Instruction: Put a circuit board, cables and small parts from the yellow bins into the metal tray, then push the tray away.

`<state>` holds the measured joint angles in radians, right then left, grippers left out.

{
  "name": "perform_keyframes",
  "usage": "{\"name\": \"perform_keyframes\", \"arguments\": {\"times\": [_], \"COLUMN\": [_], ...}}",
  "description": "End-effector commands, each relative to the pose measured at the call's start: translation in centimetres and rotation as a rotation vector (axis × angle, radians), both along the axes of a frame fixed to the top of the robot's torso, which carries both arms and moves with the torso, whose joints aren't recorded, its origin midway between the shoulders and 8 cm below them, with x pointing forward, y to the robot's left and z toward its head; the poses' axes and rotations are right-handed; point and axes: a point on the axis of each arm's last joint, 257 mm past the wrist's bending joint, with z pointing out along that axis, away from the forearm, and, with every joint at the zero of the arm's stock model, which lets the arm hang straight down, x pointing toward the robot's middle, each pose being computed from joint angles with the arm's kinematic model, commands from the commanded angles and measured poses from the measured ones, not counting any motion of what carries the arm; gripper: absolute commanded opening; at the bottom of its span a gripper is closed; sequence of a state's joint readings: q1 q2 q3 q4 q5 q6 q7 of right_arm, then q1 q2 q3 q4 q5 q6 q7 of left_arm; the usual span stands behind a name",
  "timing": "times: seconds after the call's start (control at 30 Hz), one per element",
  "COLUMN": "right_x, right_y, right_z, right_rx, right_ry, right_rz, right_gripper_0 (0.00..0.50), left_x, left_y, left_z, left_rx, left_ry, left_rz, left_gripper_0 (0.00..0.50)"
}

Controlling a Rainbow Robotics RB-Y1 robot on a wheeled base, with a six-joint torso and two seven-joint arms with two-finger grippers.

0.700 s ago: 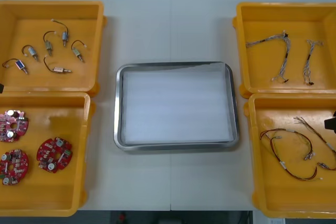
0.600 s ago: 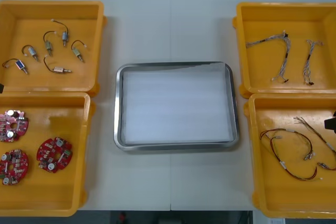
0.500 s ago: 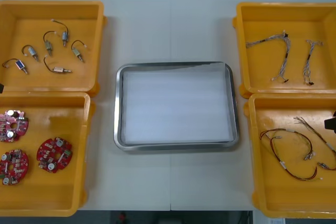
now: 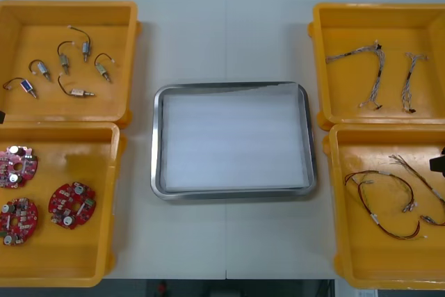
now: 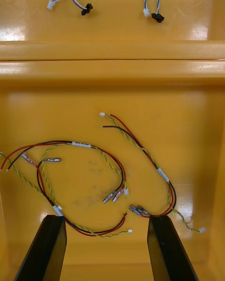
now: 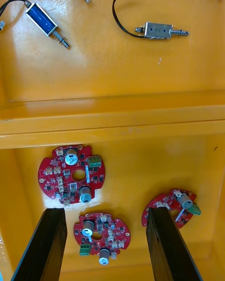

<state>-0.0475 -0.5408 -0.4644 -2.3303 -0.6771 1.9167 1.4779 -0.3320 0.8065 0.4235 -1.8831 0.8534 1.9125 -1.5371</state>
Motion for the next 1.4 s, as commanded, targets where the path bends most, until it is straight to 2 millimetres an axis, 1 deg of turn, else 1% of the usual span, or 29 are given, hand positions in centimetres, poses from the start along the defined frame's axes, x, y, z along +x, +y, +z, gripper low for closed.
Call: {"name": "perform_keyframes", "arguments": {"times": [0.03, 1.4], "right_x": [-0.50, -0.50], "right_y": [1.09, 1.09], "right_z": [-0.19, -0.19], "right_rx": [0.021, 0.021], "right_ry": [0.000, 0.000], "right_rz": [-0.008, -0.008], "right_gripper_0": [0.500, 0.500], "left_x": [0.52, 0.52], "left_y": [-0.46, -0.46], "left_z": [1.44, 1.44], "left_rx": [-0.008, -0.008], "left_ry": [-0.037, -0.037], "left_rz": [0.029, 0.029], "left_gripper_0": [0.500, 0.500]}}
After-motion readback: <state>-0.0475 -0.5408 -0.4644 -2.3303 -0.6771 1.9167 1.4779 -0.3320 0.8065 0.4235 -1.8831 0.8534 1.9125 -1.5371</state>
